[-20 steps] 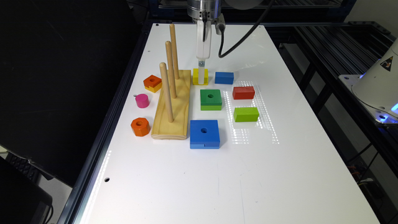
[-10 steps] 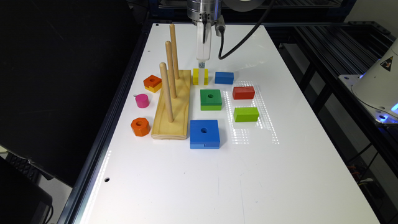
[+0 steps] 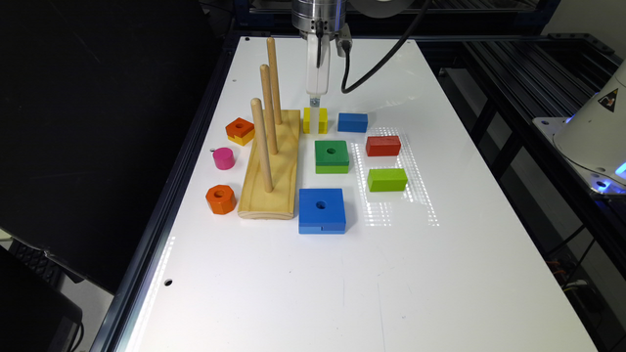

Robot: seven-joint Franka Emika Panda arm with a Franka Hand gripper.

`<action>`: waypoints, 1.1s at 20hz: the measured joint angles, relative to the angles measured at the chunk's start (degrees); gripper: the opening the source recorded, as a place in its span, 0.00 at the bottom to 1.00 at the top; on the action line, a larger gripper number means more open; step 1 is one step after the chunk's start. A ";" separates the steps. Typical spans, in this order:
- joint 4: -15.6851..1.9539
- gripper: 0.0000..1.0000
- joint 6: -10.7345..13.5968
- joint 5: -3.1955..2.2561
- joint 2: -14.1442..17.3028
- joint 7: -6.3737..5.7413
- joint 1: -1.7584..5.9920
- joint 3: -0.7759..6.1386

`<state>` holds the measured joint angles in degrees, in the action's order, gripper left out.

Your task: Pick up yellow block.

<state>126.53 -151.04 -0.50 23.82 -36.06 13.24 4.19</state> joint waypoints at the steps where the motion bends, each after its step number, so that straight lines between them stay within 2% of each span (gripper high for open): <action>1: 0.00 1.00 0.00 0.00 0.00 0.00 0.00 0.00; 4: -0.03 1.00 -0.50 0.00 0.70 0.00 0.00 0.01; 6: -0.14 1.00 -2.58 -0.09 2.46 -0.07 -0.02 -0.01; 22: -0.36 1.00 -2.57 -0.12 2.56 -0.11 -0.03 -0.05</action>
<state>126.17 -153.61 -0.62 26.38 -36.17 13.20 4.14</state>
